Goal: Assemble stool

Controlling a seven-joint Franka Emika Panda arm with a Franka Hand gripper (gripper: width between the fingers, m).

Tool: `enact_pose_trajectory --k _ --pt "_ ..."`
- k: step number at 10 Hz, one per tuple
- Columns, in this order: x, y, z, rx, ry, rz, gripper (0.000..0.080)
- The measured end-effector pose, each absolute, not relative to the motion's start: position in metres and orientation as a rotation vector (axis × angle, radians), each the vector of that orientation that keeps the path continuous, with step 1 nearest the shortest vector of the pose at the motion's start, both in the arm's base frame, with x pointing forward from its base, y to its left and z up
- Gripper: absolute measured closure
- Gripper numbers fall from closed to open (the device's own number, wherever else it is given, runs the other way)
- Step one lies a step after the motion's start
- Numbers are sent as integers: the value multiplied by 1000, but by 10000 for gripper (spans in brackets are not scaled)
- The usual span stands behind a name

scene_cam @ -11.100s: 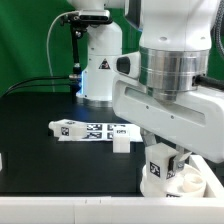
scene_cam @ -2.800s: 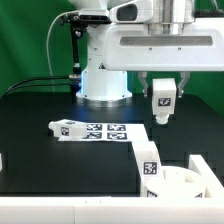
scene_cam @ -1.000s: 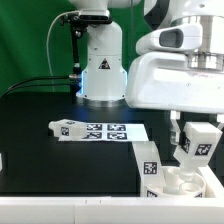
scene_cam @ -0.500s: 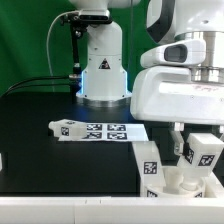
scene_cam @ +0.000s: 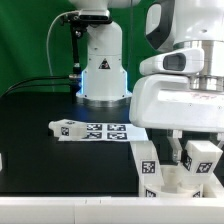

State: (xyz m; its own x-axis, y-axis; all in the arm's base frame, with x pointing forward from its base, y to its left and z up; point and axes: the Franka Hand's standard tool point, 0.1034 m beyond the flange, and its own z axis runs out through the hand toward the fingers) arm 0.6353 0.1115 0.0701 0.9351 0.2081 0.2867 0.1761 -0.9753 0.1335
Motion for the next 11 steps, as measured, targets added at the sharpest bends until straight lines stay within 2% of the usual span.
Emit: enact_pose_trajectory --k 6,7,8,9,10,11 --pt "636 111 70 2976 303 538 463" --pt "636 111 70 2976 303 537 387" --pt "636 111 70 2976 303 537 387" --pt "636 111 70 2976 303 537 212" --pt "636 111 70 2976 303 537 164" --pt "636 111 70 2976 303 537 164"
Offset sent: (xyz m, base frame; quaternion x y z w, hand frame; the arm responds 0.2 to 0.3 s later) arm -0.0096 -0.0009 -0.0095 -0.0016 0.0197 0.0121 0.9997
